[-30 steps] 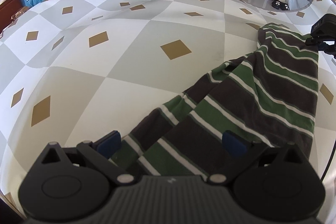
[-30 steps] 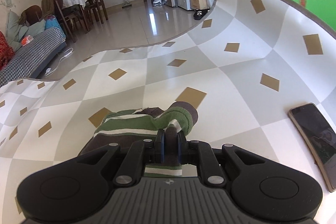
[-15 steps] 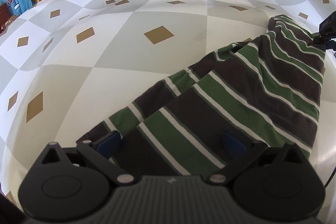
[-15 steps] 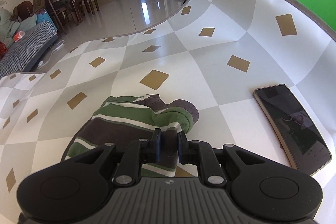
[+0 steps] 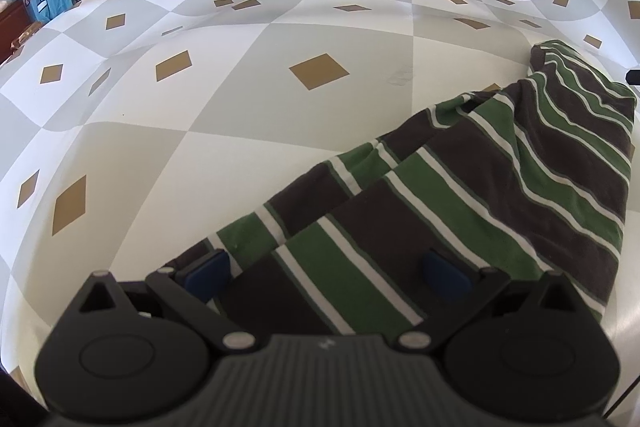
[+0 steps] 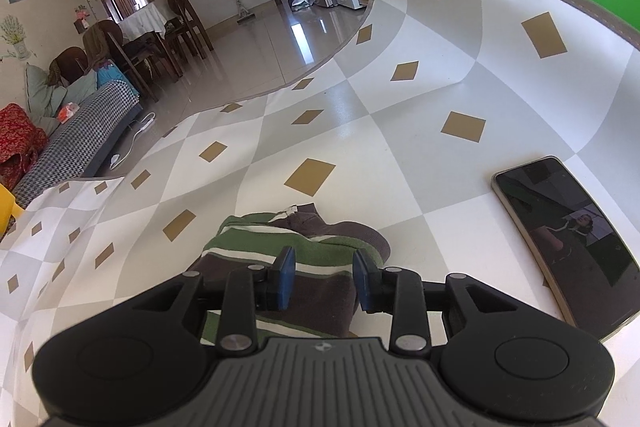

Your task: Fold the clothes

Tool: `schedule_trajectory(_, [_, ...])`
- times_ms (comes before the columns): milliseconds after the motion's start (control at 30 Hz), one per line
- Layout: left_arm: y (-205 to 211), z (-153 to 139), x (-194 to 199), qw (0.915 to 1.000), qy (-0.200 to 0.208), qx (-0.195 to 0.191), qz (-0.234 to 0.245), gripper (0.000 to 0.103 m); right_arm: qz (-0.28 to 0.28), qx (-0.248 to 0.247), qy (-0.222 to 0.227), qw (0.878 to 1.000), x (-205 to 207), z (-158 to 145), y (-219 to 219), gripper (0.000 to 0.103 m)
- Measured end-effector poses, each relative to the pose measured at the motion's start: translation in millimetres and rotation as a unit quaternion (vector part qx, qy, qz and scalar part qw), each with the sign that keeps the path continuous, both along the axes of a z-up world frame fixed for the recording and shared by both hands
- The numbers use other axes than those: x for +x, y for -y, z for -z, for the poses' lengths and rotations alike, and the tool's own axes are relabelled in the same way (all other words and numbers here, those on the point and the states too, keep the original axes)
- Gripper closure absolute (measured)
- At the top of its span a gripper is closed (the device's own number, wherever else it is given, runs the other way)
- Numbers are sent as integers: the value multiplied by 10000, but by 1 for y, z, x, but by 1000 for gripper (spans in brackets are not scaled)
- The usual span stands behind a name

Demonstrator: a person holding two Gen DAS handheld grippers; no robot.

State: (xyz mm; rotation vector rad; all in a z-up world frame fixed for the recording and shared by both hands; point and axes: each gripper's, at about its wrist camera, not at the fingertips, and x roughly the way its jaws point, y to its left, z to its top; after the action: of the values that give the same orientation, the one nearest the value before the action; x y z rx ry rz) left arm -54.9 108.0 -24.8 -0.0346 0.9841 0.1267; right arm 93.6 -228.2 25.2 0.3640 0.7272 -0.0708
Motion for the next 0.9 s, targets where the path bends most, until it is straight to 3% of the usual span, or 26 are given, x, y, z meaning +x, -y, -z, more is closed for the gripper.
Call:
schedule_trajectory(333, [-6, 0, 4, 9999, 28, 81, -116, 0, -769, -12, -62, 9970, 12, 14, -28, 71])
schedule_trajectory(533, [-11, -1, 8, 9995, 50, 210, -248, 0, -974, -432, -297, 9939, 18, 31, -40, 69])
schedule_trajectory(900, [-20, -1, 27, 9983, 52, 319, -488, 0, -1286, -958, -375, 9863, 13, 32, -51, 67])
